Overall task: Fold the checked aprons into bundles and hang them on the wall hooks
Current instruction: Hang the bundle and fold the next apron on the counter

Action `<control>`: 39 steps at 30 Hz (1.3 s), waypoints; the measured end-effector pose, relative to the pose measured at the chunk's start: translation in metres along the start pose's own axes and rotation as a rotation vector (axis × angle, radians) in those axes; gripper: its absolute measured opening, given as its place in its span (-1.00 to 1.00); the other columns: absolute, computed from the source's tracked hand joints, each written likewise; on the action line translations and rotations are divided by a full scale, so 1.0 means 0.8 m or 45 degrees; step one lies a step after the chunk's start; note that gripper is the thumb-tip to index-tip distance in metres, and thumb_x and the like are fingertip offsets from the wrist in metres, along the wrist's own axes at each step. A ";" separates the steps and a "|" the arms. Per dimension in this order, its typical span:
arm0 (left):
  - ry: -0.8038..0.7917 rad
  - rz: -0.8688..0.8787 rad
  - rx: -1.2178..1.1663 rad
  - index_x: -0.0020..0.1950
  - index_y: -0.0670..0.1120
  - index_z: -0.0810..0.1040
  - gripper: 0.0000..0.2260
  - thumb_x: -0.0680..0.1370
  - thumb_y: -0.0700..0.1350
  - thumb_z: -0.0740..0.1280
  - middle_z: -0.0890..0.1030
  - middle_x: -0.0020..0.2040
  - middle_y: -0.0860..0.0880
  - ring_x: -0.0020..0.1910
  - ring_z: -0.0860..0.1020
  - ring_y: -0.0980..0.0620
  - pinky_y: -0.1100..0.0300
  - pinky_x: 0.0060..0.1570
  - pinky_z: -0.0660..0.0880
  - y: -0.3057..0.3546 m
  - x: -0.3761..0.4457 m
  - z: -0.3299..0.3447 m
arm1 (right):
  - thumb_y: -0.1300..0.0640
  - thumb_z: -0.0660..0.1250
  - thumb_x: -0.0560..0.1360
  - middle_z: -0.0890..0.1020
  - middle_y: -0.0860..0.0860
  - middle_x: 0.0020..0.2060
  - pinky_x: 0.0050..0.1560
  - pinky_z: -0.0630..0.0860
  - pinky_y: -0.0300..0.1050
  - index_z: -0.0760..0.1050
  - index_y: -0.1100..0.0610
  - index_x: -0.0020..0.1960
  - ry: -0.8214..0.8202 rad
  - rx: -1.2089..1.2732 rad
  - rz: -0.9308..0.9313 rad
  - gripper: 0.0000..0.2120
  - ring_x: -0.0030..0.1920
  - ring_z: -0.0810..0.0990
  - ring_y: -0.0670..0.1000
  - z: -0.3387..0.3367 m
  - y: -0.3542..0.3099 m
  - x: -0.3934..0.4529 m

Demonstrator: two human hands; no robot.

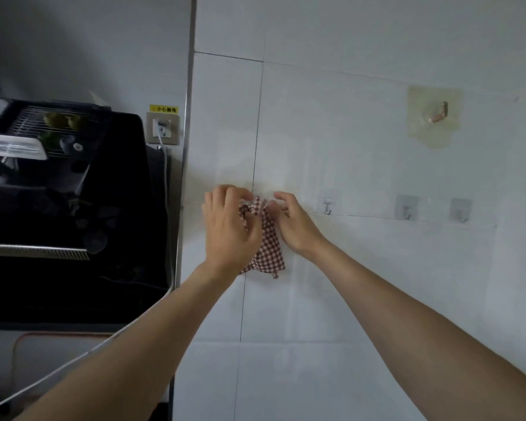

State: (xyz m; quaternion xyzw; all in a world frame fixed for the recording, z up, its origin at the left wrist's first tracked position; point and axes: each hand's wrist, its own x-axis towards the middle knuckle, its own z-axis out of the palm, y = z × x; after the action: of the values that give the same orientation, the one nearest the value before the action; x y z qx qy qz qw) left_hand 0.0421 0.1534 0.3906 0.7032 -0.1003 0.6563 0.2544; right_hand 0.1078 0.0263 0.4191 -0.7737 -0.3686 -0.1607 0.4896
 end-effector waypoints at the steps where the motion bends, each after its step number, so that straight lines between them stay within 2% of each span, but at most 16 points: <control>1: 0.010 0.070 -0.109 -0.01 -0.17 0.48 -0.81 0.42 -0.17 0.20 0.46 -0.06 -0.03 -0.07 0.41 -0.01 0.15 -0.06 0.35 0.006 -0.005 0.003 | -0.09 0.14 0.67 0.51 0.07 0.32 0.28 0.40 -0.20 0.30 0.16 0.46 0.060 0.013 -0.027 -0.53 0.28 0.51 -0.02 -0.002 0.008 -0.007; 4: -0.199 0.057 -0.459 -0.06 -0.17 0.45 -0.90 0.46 -0.24 0.21 0.47 -0.26 -0.02 -0.31 0.45 0.02 0.05 -0.23 0.46 0.029 -0.037 0.030 | 0.01 0.25 0.65 0.60 -0.01 0.09 0.00 0.43 -0.43 0.47 0.13 0.22 0.169 -0.059 -0.025 -0.76 0.04 0.57 -0.12 -0.024 0.055 -0.042; 7: -0.586 -0.141 -0.487 -0.04 -0.18 0.52 -0.90 0.51 -0.27 0.22 0.47 -0.36 0.09 -0.43 0.47 0.17 0.27 -0.39 0.39 0.040 -0.088 0.067 | 0.13 0.37 0.59 0.63 -0.07 -0.12 -0.11 0.43 -0.35 0.54 0.03 -0.07 0.084 -0.247 0.116 -0.94 -0.14 0.58 -0.14 -0.048 0.106 -0.085; 9: -0.960 -0.301 -0.427 0.02 -0.16 0.54 -0.84 0.54 -0.31 0.20 0.55 -0.32 0.03 -0.44 0.53 0.15 0.18 -0.42 0.45 0.041 -0.130 0.100 | 0.20 0.39 0.56 0.64 -0.09 -0.18 -0.08 0.48 -0.29 0.57 0.04 -0.15 -0.020 -0.292 0.287 -0.87 -0.17 0.59 -0.14 -0.065 0.148 -0.125; 10: -1.146 -0.383 -0.393 0.06 -0.13 0.54 -0.82 0.56 -0.30 0.19 0.59 -0.24 -0.05 -0.41 0.59 0.07 0.10 -0.40 0.52 0.038 -0.150 0.112 | 0.21 0.40 0.55 0.65 -0.07 -0.15 -0.06 0.51 -0.26 0.60 0.08 -0.11 -0.079 -0.316 0.375 -0.92 -0.15 0.60 -0.11 -0.071 0.164 -0.144; 12: -1.530 -0.477 -0.308 0.16 -0.11 0.52 -0.82 0.59 -0.23 0.21 0.63 -0.05 -0.13 -0.24 0.66 -0.07 0.12 -0.27 0.57 0.042 -0.204 0.140 | 0.20 0.41 0.54 0.64 -0.03 -0.06 -0.07 0.49 -0.31 0.61 0.11 0.01 -0.164 -0.371 0.556 -0.93 -0.13 0.59 -0.08 -0.083 0.209 -0.196; 15: -2.047 -0.361 -0.119 0.23 -0.07 0.55 -0.79 0.62 -0.08 0.25 0.57 0.22 -0.10 0.08 0.57 -0.06 0.15 0.07 0.48 0.049 -0.291 0.173 | 0.16 0.43 0.53 0.62 -0.05 -0.03 0.07 0.51 -0.20 0.60 0.09 0.05 -0.198 -0.384 0.797 -0.90 -0.04 0.59 -0.05 -0.092 0.274 -0.276; 18: -2.416 -0.255 0.033 0.37 -0.07 0.48 -0.71 0.66 -0.14 0.18 0.41 0.41 -0.08 0.35 0.42 -0.08 0.15 0.29 0.35 0.056 -0.392 0.194 | 0.12 0.41 0.54 0.61 -0.06 -0.04 0.14 0.50 -0.15 0.60 0.08 0.05 -0.336 -0.369 1.049 -0.90 0.01 0.58 -0.05 -0.084 0.324 -0.365; 21: -2.521 -0.441 0.003 0.43 -0.08 0.37 -0.69 0.68 -0.16 0.16 0.34 0.41 -0.05 0.37 0.36 -0.02 0.10 0.45 0.26 0.058 -0.481 0.192 | 0.16 0.34 0.57 0.66 0.03 -0.02 0.15 0.53 -0.06 0.63 0.15 -0.01 -0.351 -0.445 1.126 -0.89 0.03 0.61 0.04 -0.070 0.362 -0.446; 23: -2.531 -0.560 -0.030 0.54 -0.10 0.25 -0.56 0.67 -0.09 0.22 0.26 0.49 -0.02 0.47 0.28 -0.04 0.07 0.49 0.18 0.058 -0.531 0.185 | 0.12 0.35 0.55 0.66 0.07 0.08 0.23 0.52 0.00 0.62 0.14 0.08 -0.386 -0.476 1.202 -0.84 0.13 0.60 0.09 -0.061 0.385 -0.495; 26: -2.547 -0.665 -0.040 0.59 -0.05 0.18 -0.37 0.59 0.05 0.35 0.21 0.57 -0.05 0.52 0.24 -0.10 -0.02 0.51 0.18 0.057 -0.588 0.172 | -0.28 0.39 0.36 0.46 0.08 0.36 0.41 0.36 0.12 0.41 0.01 0.41 -0.596 -0.488 1.283 -0.30 0.38 0.43 0.15 -0.050 0.422 -0.553; 29: -2.625 -0.565 0.056 0.59 -0.01 0.16 -0.25 0.50 0.10 0.44 0.20 0.54 -0.05 0.50 0.22 -0.12 -0.14 0.49 0.19 0.061 -0.622 0.160 | -0.46 0.39 0.24 -0.04 0.09 0.59 0.55 0.04 0.26 0.01 -0.08 0.60 -0.823 -0.532 1.385 0.10 0.57 0.02 0.23 -0.040 0.443 -0.587; 31: -2.544 -0.408 0.162 0.54 0.01 0.24 -0.36 0.52 0.09 0.39 0.26 0.48 -0.04 0.46 0.25 -0.12 -0.16 0.47 0.19 0.067 -0.632 0.155 | -0.44 0.42 0.26 -0.22 0.08 0.59 0.55 -0.01 0.27 -0.10 -0.10 0.61 -0.879 -0.588 1.370 0.13 0.58 -0.10 0.25 -0.031 0.456 -0.600; 34: -2.420 -0.449 0.285 0.30 -0.02 0.53 -0.73 0.63 -0.04 0.20 0.55 0.27 -0.03 0.25 0.47 -0.08 -0.02 0.41 0.27 0.074 -0.634 0.158 | -0.36 0.47 0.33 -0.30 0.06 0.58 0.54 -0.01 0.32 -0.14 -0.12 0.60 -0.880 -0.570 1.390 0.10 0.58 -0.17 0.26 -0.018 0.480 -0.609; 37: -2.558 -0.553 0.244 0.30 -0.12 0.54 -0.71 0.66 -0.08 0.17 0.55 0.26 -0.07 0.22 0.50 -0.09 0.08 0.33 0.36 0.071 -0.624 0.154 | -0.32 0.46 0.37 -0.28 0.03 0.58 0.54 -0.05 0.32 -0.11 -0.13 0.60 -0.843 -0.545 1.358 0.04 0.58 -0.19 0.22 -0.020 0.494 -0.610; 39: -2.481 -0.708 0.184 0.29 -0.13 0.52 -0.72 0.68 -0.08 0.13 0.57 0.20 -0.11 0.09 0.53 -0.07 0.13 0.18 0.44 0.059 -0.616 0.149 | -0.31 0.46 0.38 -0.25 0.01 0.59 0.56 -0.08 0.28 -0.07 -0.13 0.60 -0.818 -0.516 1.312 0.01 0.59 -0.18 0.19 -0.030 0.506 -0.612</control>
State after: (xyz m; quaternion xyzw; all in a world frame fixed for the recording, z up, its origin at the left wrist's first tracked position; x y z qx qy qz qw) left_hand 0.0649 -0.0401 -0.0798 0.9443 -0.0571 -0.2805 0.1624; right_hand 0.0738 -0.2977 -0.1269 -0.9384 -0.0399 0.2689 0.2133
